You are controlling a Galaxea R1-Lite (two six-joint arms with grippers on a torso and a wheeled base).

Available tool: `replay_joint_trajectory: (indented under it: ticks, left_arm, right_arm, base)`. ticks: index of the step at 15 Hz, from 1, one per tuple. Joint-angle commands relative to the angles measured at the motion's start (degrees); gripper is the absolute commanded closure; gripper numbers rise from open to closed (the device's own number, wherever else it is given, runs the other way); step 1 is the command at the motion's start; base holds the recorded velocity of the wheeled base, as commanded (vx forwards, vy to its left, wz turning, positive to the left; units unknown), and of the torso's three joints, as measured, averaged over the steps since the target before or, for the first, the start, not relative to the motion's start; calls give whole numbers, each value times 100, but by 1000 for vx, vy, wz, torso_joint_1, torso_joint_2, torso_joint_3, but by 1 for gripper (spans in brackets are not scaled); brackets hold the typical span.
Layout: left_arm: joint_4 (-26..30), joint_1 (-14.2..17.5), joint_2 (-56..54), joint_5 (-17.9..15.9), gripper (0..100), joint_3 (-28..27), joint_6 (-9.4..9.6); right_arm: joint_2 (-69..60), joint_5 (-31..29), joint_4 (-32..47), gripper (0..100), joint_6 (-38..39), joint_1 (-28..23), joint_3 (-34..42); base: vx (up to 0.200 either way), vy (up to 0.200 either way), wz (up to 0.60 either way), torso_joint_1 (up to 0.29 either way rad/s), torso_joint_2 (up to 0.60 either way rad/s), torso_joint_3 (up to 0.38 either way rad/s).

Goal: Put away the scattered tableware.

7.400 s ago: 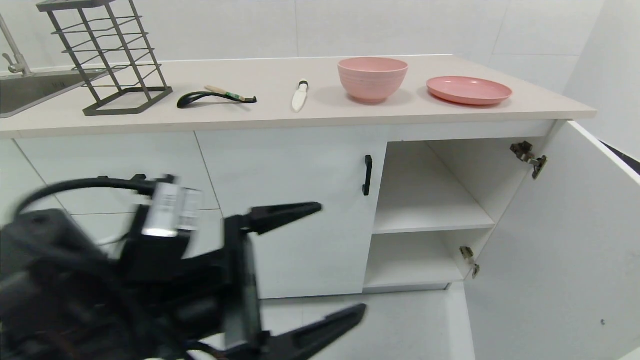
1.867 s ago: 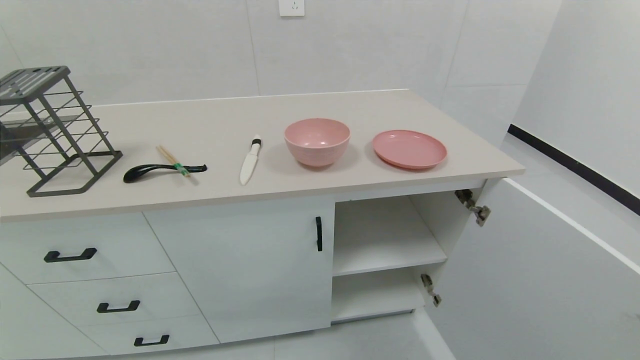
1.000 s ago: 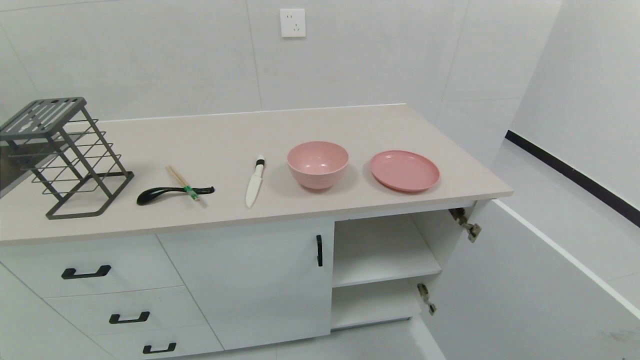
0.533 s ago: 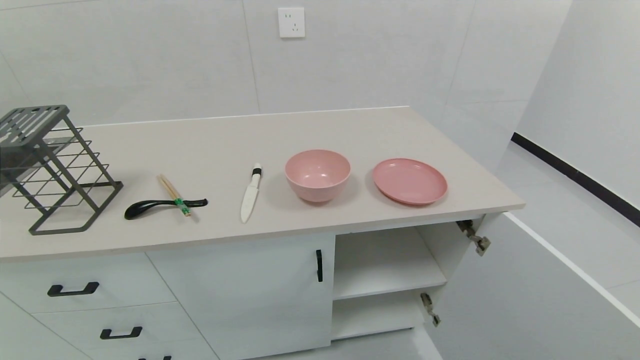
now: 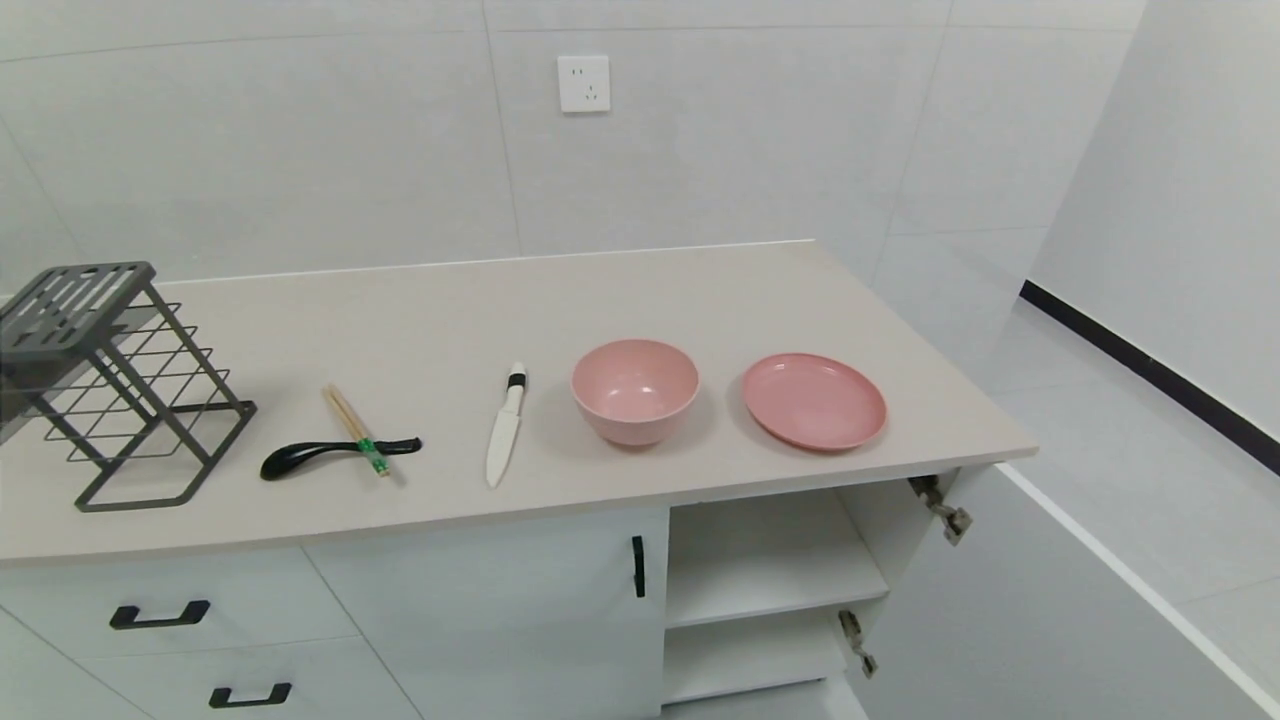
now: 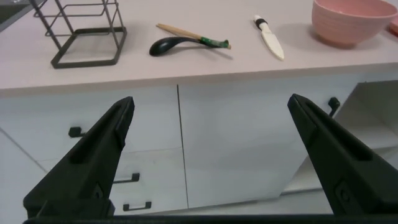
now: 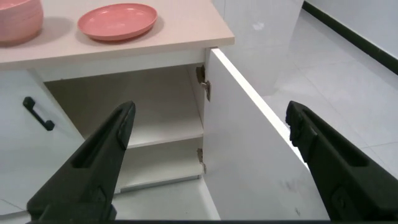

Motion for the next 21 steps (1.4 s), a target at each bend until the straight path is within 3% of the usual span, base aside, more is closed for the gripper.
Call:
replay_joint_trajectory:
  ticks: [1,4,7,14,21]
  left_arm:
    - [-2,0,9,4,0,0,0]
    - [6,0,9,4,0,0,0]
    - [6,0,9,4,0,0,8]
    - [-2,0,9,4,0,0,8]
    - [-2,0,9,4,0,0,0]
  right_arm:
    - [9,2,1,0,-1,0,0]
    - [9,2,1,0,7,0,0]
    - [18,2,1,0,7,0,0]
    - [9,2,1,0,-1,0,0]
    - [9,2,1,0,-1,0,0]
  base:
    - [200,0,0,66,-61,-36]
    - [0,0,0,0,0,0]
    - [200,0,0,-7,-15,4]
    - [0,0,0,0,0,0]
    - [0,0,0,180,-339,-165]
